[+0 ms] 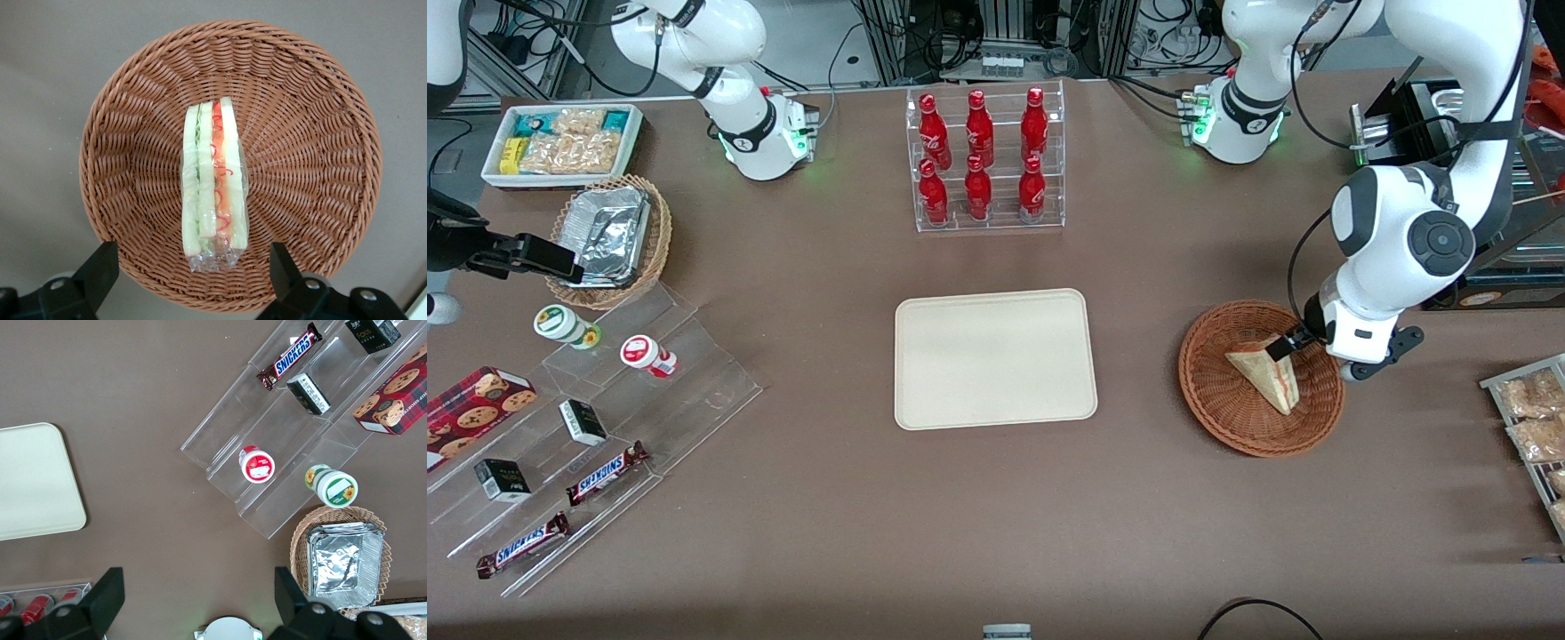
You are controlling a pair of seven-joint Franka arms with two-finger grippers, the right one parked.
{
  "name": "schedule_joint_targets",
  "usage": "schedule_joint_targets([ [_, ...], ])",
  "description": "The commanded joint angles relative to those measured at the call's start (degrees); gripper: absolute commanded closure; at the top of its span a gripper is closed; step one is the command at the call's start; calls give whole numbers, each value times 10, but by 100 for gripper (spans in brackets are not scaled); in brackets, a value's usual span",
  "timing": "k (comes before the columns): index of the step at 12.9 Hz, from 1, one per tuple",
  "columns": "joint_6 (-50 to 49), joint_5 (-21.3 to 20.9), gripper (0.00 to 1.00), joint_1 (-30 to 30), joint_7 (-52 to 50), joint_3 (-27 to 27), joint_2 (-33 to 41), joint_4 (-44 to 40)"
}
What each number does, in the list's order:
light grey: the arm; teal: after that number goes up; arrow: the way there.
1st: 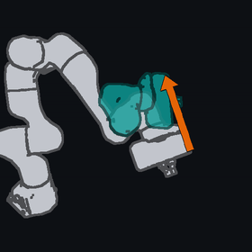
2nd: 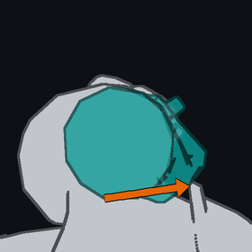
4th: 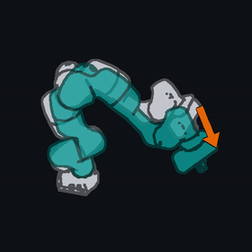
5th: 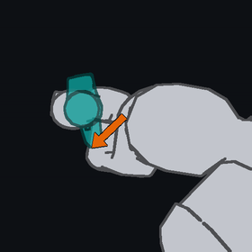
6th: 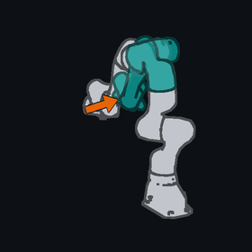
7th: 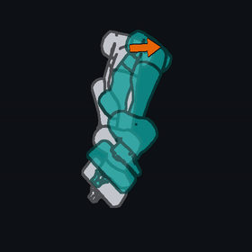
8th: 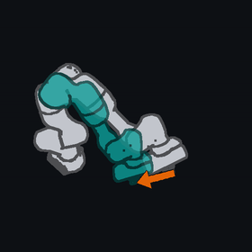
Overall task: Place sandwich from basket to tray
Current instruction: 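Lower the open left gripper around the sandwich wedge in the basket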
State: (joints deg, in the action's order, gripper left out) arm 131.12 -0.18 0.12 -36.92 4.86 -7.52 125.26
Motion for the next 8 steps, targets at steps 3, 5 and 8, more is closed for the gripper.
schedule_joint_targets([
  [3,37,-1,0,14,-24,-1,0,17],
  [5,63,-1,0,14,-24,-1,-7,24],
  [8,90,-1,0,13,-24,-1,-14,36],
])
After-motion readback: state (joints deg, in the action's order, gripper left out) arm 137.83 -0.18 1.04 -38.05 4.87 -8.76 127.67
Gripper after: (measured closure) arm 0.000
